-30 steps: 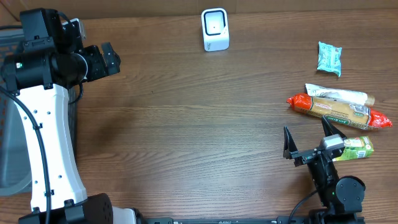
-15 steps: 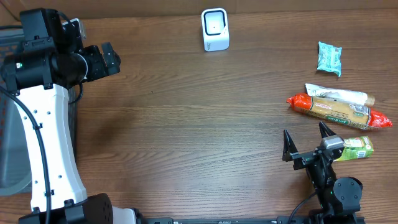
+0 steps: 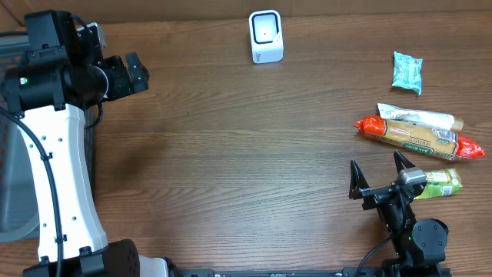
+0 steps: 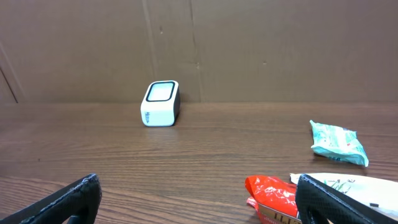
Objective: Scan the item barcode
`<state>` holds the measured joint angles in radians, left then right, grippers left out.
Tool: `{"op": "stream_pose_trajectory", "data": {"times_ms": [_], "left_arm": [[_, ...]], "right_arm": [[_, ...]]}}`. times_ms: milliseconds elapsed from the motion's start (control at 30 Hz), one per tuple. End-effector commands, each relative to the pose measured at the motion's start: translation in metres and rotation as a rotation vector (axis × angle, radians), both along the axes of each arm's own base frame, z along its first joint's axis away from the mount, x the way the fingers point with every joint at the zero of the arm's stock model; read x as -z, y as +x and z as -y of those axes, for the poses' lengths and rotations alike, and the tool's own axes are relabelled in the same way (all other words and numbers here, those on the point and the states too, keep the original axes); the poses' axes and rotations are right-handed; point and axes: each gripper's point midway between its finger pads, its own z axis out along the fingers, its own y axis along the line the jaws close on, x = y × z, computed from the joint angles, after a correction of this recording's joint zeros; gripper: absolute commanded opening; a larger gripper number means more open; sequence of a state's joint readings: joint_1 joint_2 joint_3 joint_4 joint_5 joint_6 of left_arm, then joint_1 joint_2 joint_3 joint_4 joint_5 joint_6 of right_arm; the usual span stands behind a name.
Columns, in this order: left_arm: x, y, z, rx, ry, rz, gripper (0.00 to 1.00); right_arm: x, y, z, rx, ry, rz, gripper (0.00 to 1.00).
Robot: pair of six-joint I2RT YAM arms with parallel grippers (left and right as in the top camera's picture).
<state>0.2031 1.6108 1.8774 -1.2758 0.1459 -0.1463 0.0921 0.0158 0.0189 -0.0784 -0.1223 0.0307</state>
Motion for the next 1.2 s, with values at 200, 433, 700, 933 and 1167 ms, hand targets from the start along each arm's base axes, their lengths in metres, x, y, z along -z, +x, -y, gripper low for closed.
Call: {"op": "stream_pose_trajectory", "data": {"times_ms": [200, 433, 700, 933, 1167], "left_arm": [[-0.007, 0.001, 0.000, 0.021, 0.016, 0.019, 1.00], [-0.007, 0.000, 0.001, 0.021, 0.016, 0.020, 0.99], [-0.035, -0.026, 0.023, 0.067, 0.031, 0.101, 0.99], [-0.028, -0.075, 0.026, 0.059, 0.087, 0.211, 1.00], [-0.002, -0.095, 0.029, 0.119, 0.220, 0.524, 1.00]], "right_arm": [[0.004, 0.001, 0.000, 0.004, 0.010, -0.008, 1.00], [0.004, 0.001, 0.000, 0.004, 0.010, -0.008, 1.00], [0.004, 0.001, 0.000, 0.004, 0.010, -0.008, 1.00], [0.004, 0.001, 0.000, 0.004, 0.010, -0.007, 1.00], [0.004, 0.001, 0.000, 0.004, 0.010, -0.007, 1.00]]}}
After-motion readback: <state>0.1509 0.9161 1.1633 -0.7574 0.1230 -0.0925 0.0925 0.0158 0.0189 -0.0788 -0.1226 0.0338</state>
